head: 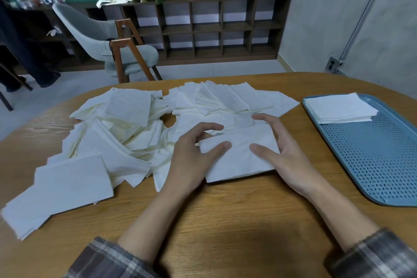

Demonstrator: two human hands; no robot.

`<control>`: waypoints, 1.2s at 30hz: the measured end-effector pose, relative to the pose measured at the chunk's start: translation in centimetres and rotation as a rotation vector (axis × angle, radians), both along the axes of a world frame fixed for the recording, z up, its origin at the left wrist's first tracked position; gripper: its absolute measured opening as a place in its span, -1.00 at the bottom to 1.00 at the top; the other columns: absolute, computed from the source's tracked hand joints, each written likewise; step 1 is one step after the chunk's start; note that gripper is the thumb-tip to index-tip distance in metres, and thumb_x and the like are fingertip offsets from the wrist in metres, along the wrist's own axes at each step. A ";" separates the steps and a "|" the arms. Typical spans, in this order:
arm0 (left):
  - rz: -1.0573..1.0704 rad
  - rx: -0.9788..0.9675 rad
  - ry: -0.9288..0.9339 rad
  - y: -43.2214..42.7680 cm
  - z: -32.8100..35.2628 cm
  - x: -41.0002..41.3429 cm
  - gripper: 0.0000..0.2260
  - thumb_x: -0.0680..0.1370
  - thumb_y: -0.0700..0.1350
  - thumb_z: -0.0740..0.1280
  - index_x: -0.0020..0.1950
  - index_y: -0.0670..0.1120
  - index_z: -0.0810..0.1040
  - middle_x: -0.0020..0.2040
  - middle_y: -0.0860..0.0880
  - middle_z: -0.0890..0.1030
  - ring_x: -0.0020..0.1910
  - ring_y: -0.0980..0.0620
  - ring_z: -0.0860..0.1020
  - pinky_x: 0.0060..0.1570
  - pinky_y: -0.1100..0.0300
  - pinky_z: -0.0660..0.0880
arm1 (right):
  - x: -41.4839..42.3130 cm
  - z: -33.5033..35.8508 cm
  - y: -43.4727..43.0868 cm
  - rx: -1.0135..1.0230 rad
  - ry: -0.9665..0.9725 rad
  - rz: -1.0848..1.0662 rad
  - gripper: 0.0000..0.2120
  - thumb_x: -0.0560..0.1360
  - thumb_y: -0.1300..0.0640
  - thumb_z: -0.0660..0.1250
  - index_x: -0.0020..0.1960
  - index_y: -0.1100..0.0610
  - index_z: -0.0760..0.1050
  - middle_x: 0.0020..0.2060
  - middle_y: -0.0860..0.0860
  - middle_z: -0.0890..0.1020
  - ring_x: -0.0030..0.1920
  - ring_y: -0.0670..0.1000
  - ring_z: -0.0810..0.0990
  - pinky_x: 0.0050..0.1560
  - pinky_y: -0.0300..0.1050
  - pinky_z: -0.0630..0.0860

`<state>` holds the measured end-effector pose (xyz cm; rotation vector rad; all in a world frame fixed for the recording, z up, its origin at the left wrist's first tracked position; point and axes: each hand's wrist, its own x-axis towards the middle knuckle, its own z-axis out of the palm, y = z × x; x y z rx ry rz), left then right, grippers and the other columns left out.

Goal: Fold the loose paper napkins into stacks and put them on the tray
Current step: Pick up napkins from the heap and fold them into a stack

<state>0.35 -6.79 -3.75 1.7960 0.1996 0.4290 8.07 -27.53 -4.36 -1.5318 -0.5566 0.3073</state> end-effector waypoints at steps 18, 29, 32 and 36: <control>-0.060 0.095 -0.041 -0.2 -0.4 0.0 -0.62 0.57 -0.03 0.52 0.34 0.24 0.54 0.15 0.22 0.63 0.11 0.14 0.61 0.05 0.26 0.57 | 0.1 0.3 -0.3 -0.148 -0.170 -0.046 -0.70 0.59 0.29 0.45 0.22 -0.04 0.70 0.20 -0.25 0.70 0.33 -0.26 0.56 0.27 -0.48 0.36; -0.200 0.661 -0.026 0.2 -3.3 0.8 -0.88 0.57 -0.06 0.49 0.10 0.06 0.70 0.06 0.19 0.58 0.09 0.16 0.56 0.12 0.10 0.54 | 1.1 -0.7 -0.3 -0.134 -0.260 -0.401 -0.65 0.60 0.33 0.40 0.25 -0.04 0.68 0.19 -0.29 0.68 0.31 -0.35 0.53 0.30 -0.52 0.32; -0.139 0.718 -0.076 0.3 -3.3 1.0 -0.82 0.59 -0.07 0.48 0.18 0.05 0.71 0.08 0.17 0.60 0.10 0.14 0.56 0.13 0.10 0.54 | 1.1 -0.7 -0.4 -0.113 -0.272 -0.446 -0.65 0.61 0.33 0.39 0.27 -0.02 0.67 0.21 -0.29 0.66 0.30 -0.36 0.52 0.28 -0.53 0.32; -0.111 0.804 -0.107 0.4 -3.2 1.4 -0.71 0.62 -0.07 0.44 0.35 0.01 0.65 0.18 0.11 0.58 0.16 0.09 0.55 0.15 0.13 0.53 | 1.1 -0.6 -0.5 -0.091 -0.282 -0.474 -0.64 0.61 0.33 0.38 0.27 -0.03 0.67 0.23 -0.26 0.67 0.32 -0.33 0.53 0.30 -0.49 0.35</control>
